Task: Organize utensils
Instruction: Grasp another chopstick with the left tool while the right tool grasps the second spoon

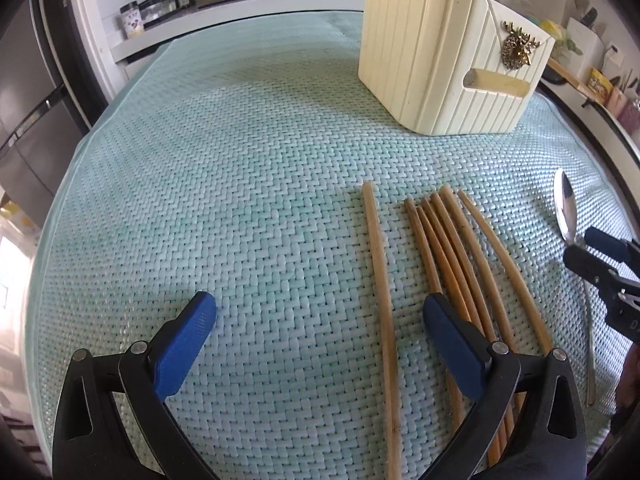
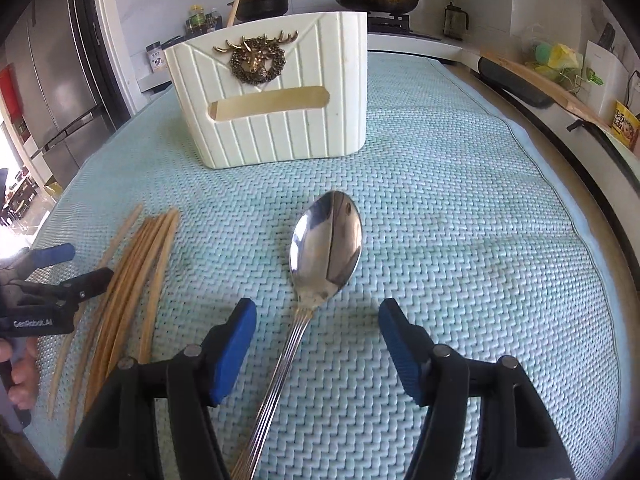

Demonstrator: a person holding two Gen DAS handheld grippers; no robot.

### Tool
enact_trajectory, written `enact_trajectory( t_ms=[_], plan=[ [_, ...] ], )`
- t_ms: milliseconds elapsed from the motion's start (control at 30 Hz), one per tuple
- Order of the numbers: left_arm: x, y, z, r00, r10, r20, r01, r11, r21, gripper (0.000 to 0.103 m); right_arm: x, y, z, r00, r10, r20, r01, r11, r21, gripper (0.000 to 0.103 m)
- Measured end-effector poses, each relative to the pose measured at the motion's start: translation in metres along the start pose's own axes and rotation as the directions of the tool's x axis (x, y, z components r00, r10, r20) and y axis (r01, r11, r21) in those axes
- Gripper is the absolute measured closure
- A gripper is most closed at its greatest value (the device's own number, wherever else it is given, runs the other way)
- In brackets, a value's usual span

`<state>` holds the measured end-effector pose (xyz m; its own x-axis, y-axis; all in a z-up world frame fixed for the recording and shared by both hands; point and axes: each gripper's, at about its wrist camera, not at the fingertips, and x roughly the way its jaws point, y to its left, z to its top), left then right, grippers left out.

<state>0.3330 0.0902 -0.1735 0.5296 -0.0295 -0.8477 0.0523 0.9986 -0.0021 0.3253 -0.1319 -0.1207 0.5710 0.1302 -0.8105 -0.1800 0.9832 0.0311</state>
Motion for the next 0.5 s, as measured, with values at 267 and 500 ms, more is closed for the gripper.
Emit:
enact_trajectory(
  t_ms=[267,500],
  plan=[
    [0.006,-0.006,0.022,1.0,-0.021,-0.019,0.021,0.999,0.025,0.032,0.024,0.004,0.028,0.997,-0.076,-0.003,0.076,0.997,-0.02,0.041],
    [0.007,-0.014,0.031,0.996,-0.085,-0.025,0.087,0.994,0.06,0.096,0.031,-0.001,0.043,0.999,-0.045,0.009,0.045,0.999,-0.025,0.061]
  ],
)
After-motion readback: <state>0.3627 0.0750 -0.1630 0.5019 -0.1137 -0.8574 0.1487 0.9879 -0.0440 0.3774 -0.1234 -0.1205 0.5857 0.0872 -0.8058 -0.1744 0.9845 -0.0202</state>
